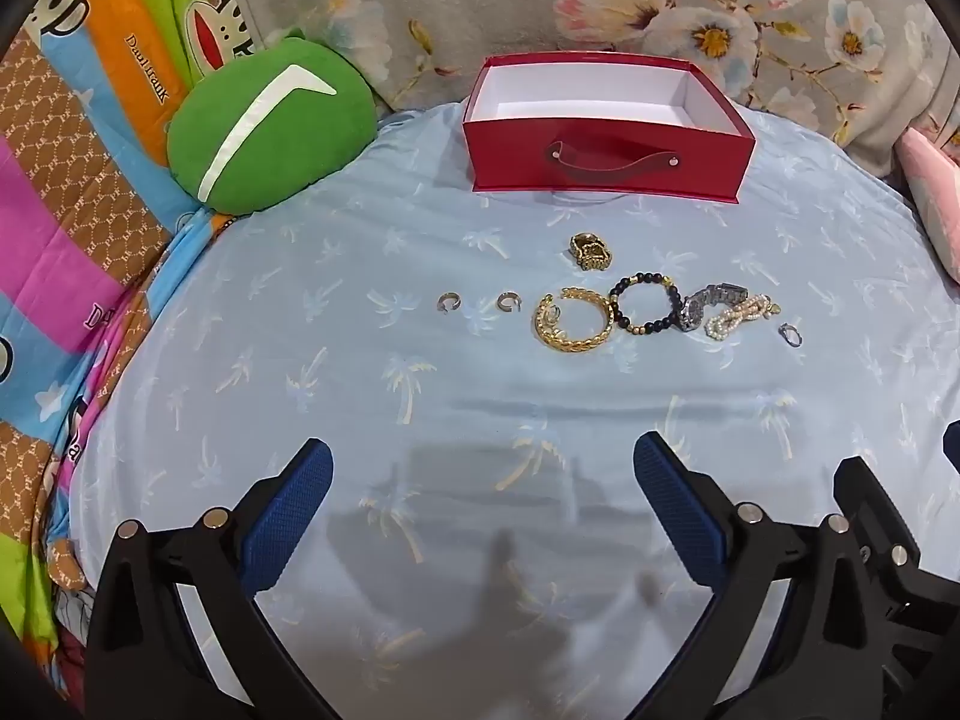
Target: Organize jewelry
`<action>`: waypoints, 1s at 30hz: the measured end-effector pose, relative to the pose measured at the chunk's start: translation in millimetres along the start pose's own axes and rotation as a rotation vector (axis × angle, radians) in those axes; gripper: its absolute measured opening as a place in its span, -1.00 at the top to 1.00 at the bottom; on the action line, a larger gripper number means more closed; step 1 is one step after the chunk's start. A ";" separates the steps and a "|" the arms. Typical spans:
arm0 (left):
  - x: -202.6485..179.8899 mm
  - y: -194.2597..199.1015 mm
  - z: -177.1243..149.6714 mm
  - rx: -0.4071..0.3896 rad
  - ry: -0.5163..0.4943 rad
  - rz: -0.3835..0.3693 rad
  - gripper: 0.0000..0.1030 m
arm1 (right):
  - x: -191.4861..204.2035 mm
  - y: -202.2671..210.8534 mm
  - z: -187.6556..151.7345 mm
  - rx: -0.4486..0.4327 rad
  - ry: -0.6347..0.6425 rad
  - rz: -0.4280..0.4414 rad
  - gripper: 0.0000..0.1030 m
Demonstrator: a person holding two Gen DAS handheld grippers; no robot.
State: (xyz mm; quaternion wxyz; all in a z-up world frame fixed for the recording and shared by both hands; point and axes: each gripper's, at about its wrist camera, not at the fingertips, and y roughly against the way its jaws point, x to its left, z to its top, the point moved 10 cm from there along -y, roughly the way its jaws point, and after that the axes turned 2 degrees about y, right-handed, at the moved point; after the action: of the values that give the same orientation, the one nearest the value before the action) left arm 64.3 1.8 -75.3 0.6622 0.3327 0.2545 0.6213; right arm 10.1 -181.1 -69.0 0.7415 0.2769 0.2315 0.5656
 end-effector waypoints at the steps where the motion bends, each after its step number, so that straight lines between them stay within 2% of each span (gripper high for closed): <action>1: -1.0 -0.2 0.3 0.002 -0.015 0.013 -0.90 | 0.1 -0.2 -0.6 0.004 0.003 -0.003 -0.90; 30: 6.8 12.2 4.1 -0.004 -0.019 0.014 -0.88 | 0.4 5.6 -2.6 0.000 0.003 -0.009 -0.90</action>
State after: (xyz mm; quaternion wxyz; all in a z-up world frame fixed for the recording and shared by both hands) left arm 60.0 8.1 -62.9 0.6610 0.3389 0.2443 0.6233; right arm 4.5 -179.2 -67.2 0.7438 0.2752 0.2338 0.5624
